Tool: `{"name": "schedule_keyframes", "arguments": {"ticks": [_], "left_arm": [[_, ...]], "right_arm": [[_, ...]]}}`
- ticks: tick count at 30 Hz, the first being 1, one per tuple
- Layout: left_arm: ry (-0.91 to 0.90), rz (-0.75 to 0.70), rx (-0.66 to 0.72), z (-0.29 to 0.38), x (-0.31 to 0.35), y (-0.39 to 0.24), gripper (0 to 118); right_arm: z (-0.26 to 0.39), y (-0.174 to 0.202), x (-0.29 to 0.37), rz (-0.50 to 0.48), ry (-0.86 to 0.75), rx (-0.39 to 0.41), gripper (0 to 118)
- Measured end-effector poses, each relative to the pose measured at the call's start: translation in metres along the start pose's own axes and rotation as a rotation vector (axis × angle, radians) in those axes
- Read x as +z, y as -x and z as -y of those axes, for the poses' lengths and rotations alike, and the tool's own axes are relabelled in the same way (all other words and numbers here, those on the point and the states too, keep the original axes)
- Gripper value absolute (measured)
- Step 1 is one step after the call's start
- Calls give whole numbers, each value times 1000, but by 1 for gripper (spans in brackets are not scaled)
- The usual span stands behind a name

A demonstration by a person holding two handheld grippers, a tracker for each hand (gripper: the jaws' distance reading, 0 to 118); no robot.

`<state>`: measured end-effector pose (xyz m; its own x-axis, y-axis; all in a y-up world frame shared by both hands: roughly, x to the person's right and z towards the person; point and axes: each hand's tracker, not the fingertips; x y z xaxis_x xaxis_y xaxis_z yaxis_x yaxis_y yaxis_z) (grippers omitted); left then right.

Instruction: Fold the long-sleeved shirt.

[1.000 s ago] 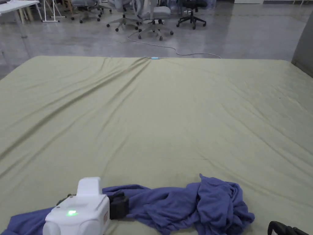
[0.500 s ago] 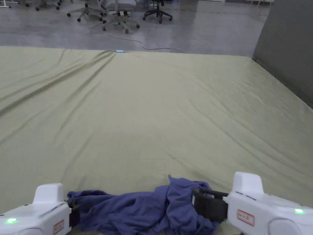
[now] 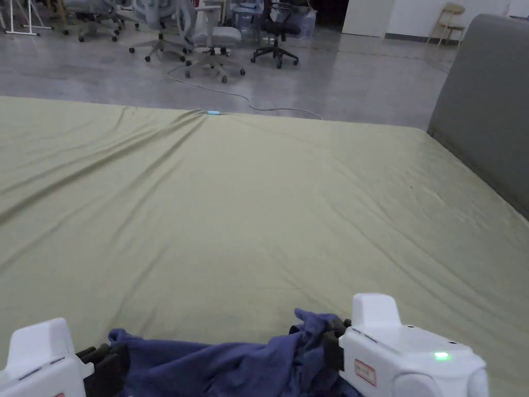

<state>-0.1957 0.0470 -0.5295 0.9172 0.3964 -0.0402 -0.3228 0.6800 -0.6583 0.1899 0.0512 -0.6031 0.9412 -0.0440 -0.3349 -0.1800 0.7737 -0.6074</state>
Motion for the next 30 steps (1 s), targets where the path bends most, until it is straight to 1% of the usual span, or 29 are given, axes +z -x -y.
{"name": "schedule_keyframes", "arguments": {"ticks": [1,2,4,5,7,8,9,11,15,16,17,19,20,21,23,24,25,26,28,29,30], "left_arm": [[-24,7,3,-3,12,-3,4],[-65,20,13,-7,26,-8,4],[-132,33,17,-14,54,-19,4],[-166,35,23,-18,68,-24,4],[-219,59,30,-28,89,-33,4],[-240,64,32,-34,99,-38,4],[-267,67,21,-42,108,-44,4],[-322,68,-18,-61,119,-51,4],[-360,65,8,-120,130,-51,4],[-369,62,14,-137,130,-50,4],[-382,56,12,-156,132,-49,4],[-416,32,10,-195,136,-44,4],[-420,28,15,-215,137,-44,4],[-433,22,22,-233,138,-41,4],[-461,2,16,-270,137,-35,4],[-472,-24,18,-285,135,-35,4],[-479,-50,21,-298,133,-31,4],[-492,-87,29,-314,129,-26,4],[-497,-119,46,-336,118,-16,4],[-492,-137,55,-347,110,-9,4],[-487,-153,72,-355,102,0,4]], "right_arm": [[-2,14,28,16,-66,18,4],[-8,11,53,11,-143,9,4],[-21,1,93,-34,-234,-38,4],[-24,19,117,-47,-281,-61,4],[-39,16,146,-61,-369,-71,4],[-50,15,159,-61,-398,-71,4],[-57,28,175,-66,-429,-68,4],[-82,29,188,-82,-465,-50,4],[-142,34,200,-62,-467,-49,4],[-159,34,200,-43,-475,-38,4],[-174,26,204,-1,-481,-37,4],[-209,21,201,39,-482,-38,4],[-229,17,199,76,-483,-44,4],[-243,1,201,113,-484,-57,4],[-277,-9,195,169,-483,-61,4],[-293,-13,190,214,-487,-65,4],[-302,-30,191,249,-484,-79,4],[-318,-38,184,290,-476,-65,4],[-340,-52,169,376,-454,-87,4],[-349,-75,162,425,-442,-105,4],[-357,-88,153,464,-425,-123,4]]}}
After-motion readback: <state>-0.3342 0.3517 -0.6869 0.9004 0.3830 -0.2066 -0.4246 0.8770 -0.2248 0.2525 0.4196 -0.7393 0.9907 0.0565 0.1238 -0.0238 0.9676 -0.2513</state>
